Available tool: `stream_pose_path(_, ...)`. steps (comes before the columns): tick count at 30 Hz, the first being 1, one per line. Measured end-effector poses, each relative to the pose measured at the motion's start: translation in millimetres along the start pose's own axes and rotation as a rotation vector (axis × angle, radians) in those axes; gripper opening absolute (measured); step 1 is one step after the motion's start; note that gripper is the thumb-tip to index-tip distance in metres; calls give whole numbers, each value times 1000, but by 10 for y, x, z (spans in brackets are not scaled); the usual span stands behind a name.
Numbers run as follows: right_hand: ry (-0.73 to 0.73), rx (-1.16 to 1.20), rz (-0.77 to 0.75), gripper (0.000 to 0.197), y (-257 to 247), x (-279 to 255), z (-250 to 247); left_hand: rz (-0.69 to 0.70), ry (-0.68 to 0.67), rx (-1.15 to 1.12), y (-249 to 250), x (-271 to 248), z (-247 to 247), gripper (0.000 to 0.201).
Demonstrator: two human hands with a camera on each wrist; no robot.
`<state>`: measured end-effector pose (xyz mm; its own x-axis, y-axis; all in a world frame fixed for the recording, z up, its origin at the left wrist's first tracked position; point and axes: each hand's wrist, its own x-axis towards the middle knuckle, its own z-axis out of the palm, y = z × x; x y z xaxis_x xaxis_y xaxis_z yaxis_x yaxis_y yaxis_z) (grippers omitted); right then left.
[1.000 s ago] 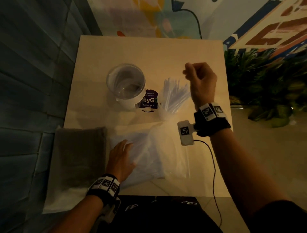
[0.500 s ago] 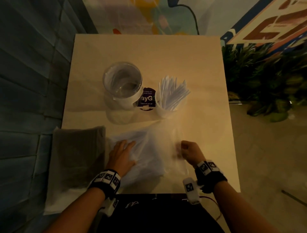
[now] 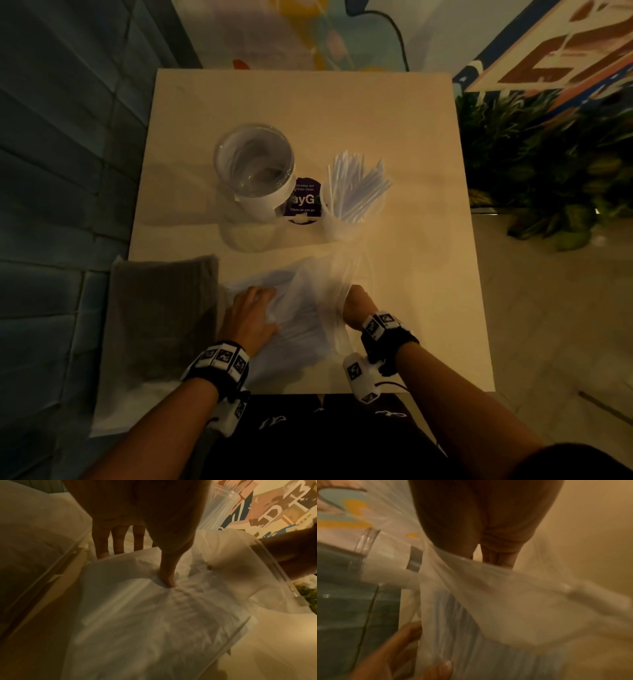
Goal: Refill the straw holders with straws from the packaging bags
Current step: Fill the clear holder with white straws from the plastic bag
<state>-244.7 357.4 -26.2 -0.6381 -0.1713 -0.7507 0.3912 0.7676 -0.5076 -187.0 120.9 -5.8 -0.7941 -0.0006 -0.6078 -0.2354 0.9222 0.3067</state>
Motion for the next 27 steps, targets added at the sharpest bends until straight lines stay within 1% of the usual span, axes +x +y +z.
stream_pose_path(2, 19, 68, -17, 27, 73, -51, -8, -17, 10, -17, -10, -8, 20, 77)
stream_pose_path(3, 54, 138, -5, 25, 118, -77, -22, -27, 10, -32, -15, -9, 30, 77)
stream_pose_path(5, 167, 296, 27, 23, 178, -124, -63, -37, 16, -49, -17, -17, 53, 75)
stream_pose_path(6, 209, 321, 32, 24, 175, -147, -84, -37, 20, -48, -17, -25, 66, 74)
stream_pose_path(7, 218, 308, 18, 24, 181, -149, -92, -35, 24, -45, -17, -34, 80, 73)
stream_pose_path(10, 75, 145, -36, 25, 106, -140, -30, -16, 31, -32, -34, -55, 118, 72)
stream_pose_path(12, 15, 13, -33, 29, 99, -90, 60, 2, 32, -20, -57, -61, 131, 74)
stream_pose_path(14, 13, -11, -45, 30, 112, -72, 70, 10, 34, -23, -77, -70, 130, 73)
stream_pose_path(15, 38, 7, -62, 28, 123, -87, 29, 11, 36, -31, -86, -71, 130, 72)
stream_pose_path(16, 77, 58, -59, 26, 133, -114, -22, 12, 37, -39, -92, -70, 131, 72)
stream_pose_path(17, 126, 165, -30, 23, 181, -132, -77, 11, 38, -46, -95, -70, 132, 72)
stream_pose_path(19, 231, 503, 50, 18, 295, -163, -164, 3, 45, -58, -90, -73, 141, 72)
stream_pose_path(20, 276, 635, 80, 17, 339, -166, -192, -1, 50, -59, -84, -78, 146, 72)
stream_pose_path(21, 295, 695, 103, 16, 373, -159, -201, -1, 57, -54, -75, -83, 151, 72)
stream_pose_path(22, 277, 717, 110, 17, 377, -161, -199, 2, 66, -47, -65, -85, 155, 72)
stream_pose_path(24, 221, 684, 73, 26, 369, -129, -124, 6, 75, -41, -53, -90, 158, 72)
stream_pose_path(25, 208, 606, 50, 27, 326, -134, -85, 6, 73, -42, -49, -91, 154, 72)
stream_pose_path(27, 219, 479, 33, 22, 267, -116, 5, 4, 70, -40, -52, -83, 143, 71)
